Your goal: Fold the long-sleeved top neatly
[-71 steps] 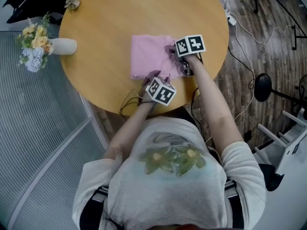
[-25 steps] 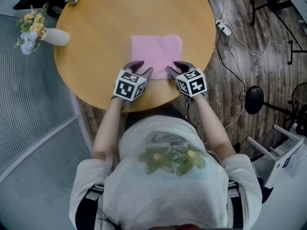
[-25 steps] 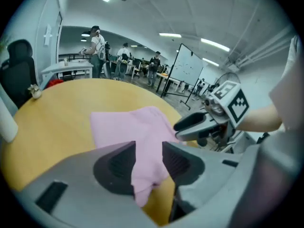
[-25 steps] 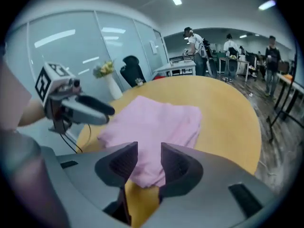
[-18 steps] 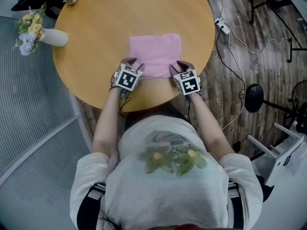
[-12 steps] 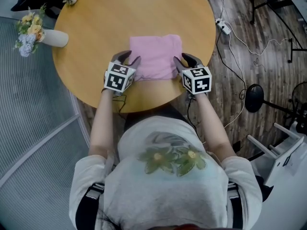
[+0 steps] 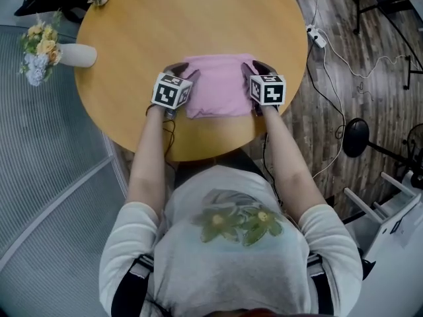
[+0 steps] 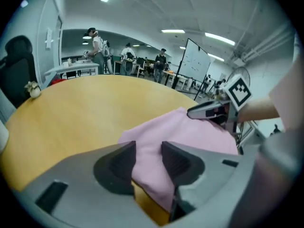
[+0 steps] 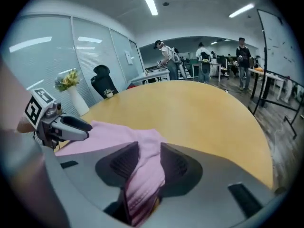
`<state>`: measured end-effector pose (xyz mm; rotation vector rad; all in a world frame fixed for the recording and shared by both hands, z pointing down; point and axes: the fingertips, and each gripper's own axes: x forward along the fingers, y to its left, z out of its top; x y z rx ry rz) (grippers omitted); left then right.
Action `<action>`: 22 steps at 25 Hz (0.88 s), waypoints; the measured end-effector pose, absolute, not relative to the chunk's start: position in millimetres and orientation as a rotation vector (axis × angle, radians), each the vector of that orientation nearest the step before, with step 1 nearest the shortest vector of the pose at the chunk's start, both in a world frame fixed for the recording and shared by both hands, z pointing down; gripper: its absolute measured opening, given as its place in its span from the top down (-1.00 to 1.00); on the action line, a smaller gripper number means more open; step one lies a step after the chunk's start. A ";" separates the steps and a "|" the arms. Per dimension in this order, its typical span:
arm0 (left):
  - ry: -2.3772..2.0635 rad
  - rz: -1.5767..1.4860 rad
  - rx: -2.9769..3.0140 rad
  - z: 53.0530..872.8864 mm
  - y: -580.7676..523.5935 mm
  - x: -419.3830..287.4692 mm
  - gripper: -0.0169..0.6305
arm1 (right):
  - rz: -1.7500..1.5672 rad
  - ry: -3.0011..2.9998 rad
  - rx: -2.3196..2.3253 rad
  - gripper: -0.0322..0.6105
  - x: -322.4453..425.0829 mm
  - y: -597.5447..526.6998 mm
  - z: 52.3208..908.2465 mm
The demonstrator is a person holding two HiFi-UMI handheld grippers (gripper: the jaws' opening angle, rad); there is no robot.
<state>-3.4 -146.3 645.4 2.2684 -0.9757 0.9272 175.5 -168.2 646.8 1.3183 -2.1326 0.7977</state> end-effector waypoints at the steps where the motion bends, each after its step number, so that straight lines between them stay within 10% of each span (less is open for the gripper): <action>1: -0.964 0.895 2.258 644.9 -147.3 -6.1 0.46 | 0.815 -2.147 1.317 0.41 174.2 -169.2 645.8; 22: -0.849 1.232 2.309 651.7 -14.7 -8.7 0.46 | 0.635 -1.968 1.199 0.48 159.4 -21.8 649.8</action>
